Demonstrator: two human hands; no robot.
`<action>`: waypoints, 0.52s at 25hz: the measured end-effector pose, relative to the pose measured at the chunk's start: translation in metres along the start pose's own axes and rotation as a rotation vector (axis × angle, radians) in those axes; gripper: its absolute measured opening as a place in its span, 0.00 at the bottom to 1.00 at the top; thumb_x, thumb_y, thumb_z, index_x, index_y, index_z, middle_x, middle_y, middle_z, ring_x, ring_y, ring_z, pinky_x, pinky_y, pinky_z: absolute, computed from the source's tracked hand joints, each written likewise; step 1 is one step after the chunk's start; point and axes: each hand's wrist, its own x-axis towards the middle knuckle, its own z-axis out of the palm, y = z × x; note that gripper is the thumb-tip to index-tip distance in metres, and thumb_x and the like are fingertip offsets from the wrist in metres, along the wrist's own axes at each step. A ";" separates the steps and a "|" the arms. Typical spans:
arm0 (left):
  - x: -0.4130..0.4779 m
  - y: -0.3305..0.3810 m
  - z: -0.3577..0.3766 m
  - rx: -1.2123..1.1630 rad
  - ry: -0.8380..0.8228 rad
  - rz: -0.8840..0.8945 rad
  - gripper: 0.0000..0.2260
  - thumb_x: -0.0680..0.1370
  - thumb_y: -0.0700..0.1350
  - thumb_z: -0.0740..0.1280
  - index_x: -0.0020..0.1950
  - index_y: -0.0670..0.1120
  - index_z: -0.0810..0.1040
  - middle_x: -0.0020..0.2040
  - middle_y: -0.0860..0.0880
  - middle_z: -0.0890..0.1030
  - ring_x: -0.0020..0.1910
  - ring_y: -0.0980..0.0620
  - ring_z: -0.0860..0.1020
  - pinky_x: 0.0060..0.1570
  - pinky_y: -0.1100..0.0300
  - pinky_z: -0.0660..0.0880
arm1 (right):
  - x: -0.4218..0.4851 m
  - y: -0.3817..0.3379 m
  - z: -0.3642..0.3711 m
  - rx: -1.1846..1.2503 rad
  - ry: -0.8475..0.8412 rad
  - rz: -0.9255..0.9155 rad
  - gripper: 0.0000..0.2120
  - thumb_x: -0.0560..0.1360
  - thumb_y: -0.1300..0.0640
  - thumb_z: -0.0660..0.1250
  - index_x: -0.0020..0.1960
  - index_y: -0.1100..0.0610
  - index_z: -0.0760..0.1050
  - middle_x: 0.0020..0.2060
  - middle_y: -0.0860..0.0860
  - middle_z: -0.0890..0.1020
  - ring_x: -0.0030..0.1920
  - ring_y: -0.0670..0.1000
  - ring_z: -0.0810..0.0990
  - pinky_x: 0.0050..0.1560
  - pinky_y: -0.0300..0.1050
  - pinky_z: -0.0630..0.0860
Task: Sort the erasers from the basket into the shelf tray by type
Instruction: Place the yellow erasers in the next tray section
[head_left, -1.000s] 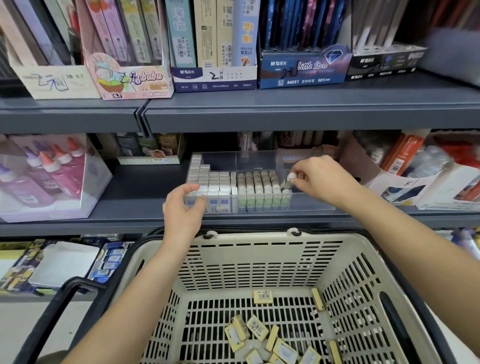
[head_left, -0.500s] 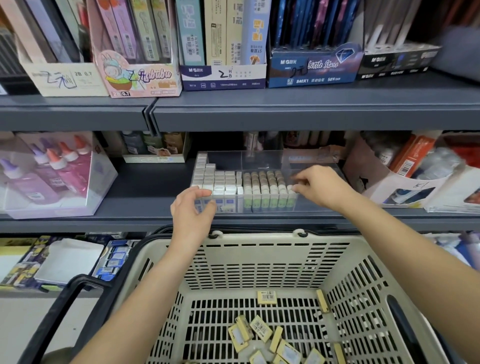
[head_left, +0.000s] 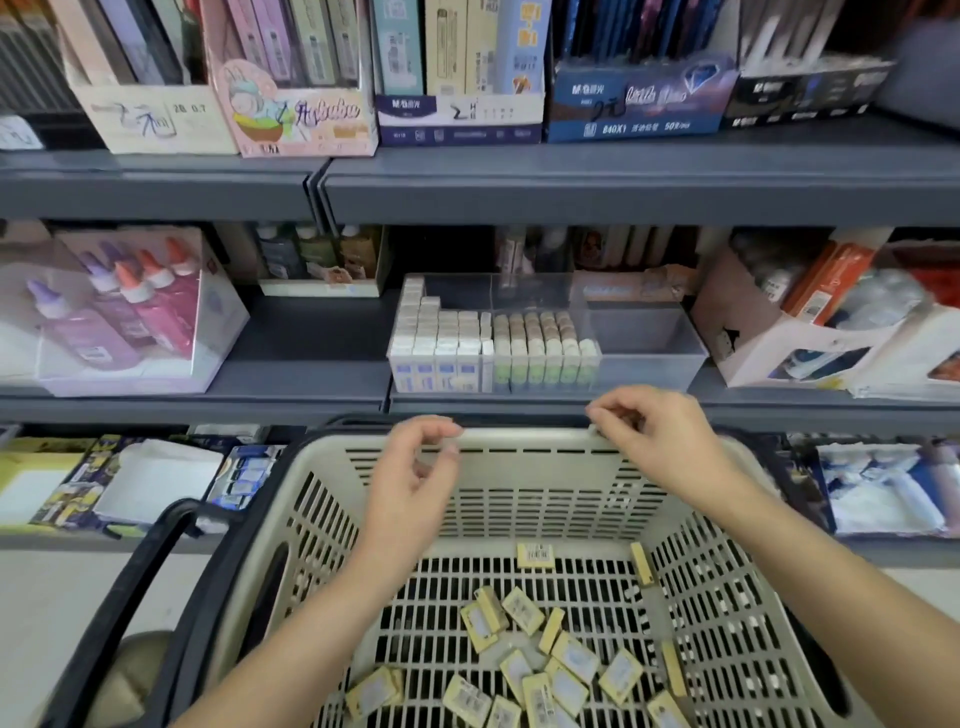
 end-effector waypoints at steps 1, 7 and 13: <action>-0.011 -0.007 0.004 0.038 -0.093 -0.028 0.09 0.76 0.43 0.64 0.51 0.58 0.74 0.51 0.55 0.77 0.45 0.64 0.75 0.45 0.74 0.72 | -0.014 0.000 0.008 0.009 -0.073 -0.001 0.04 0.74 0.54 0.67 0.43 0.49 0.81 0.33 0.40 0.81 0.37 0.38 0.78 0.38 0.24 0.69; -0.030 -0.064 0.036 0.272 -0.407 -0.336 0.07 0.77 0.42 0.65 0.55 0.47 0.73 0.54 0.50 0.77 0.50 0.56 0.75 0.50 0.66 0.71 | -0.059 0.012 0.082 -0.156 -0.535 0.057 0.09 0.75 0.48 0.64 0.44 0.52 0.80 0.39 0.45 0.82 0.40 0.45 0.79 0.43 0.42 0.77; -0.053 -0.109 0.039 0.407 -0.669 -0.550 0.09 0.78 0.46 0.64 0.57 0.47 0.72 0.52 0.52 0.75 0.47 0.57 0.75 0.46 0.63 0.72 | -0.104 0.026 0.141 -0.344 -0.915 0.146 0.09 0.73 0.49 0.67 0.47 0.54 0.76 0.47 0.50 0.81 0.47 0.50 0.78 0.46 0.44 0.76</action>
